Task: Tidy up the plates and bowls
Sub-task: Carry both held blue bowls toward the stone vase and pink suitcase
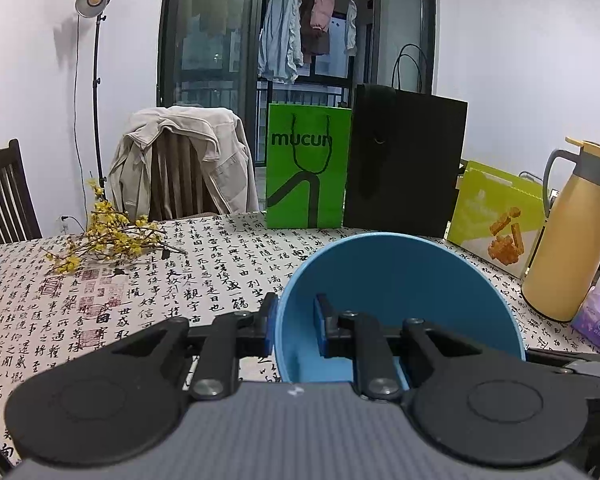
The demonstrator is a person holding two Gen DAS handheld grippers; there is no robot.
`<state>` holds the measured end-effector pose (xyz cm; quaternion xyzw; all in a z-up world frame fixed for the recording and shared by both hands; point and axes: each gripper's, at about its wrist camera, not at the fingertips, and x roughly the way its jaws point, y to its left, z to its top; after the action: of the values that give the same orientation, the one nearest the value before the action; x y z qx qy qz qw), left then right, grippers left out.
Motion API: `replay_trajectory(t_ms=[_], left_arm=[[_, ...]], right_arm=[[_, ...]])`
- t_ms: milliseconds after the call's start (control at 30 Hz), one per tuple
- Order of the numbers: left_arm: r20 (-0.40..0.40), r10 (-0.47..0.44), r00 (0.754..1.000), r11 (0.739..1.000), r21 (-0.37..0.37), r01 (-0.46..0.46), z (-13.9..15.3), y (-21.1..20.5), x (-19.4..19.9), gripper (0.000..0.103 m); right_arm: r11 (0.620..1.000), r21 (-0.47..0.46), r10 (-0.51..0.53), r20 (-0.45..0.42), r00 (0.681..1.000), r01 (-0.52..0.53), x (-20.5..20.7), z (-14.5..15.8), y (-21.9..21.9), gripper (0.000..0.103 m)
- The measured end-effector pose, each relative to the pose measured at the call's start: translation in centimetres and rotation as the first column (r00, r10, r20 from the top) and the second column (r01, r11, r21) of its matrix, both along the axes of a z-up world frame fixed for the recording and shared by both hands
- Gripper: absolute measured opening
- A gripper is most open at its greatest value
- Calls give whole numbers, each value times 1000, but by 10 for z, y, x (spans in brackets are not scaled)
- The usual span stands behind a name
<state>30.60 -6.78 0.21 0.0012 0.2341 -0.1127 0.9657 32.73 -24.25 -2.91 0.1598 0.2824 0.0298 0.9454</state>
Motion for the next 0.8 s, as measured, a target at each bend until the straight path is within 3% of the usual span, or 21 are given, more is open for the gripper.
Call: replay_trajectory(t_ms=[800], left_arm=[[64,58,996,998,-39,-55,10,49,-32,19]], right_arm=[[996,9,85,21,996,-85,-15,11,45,12]])
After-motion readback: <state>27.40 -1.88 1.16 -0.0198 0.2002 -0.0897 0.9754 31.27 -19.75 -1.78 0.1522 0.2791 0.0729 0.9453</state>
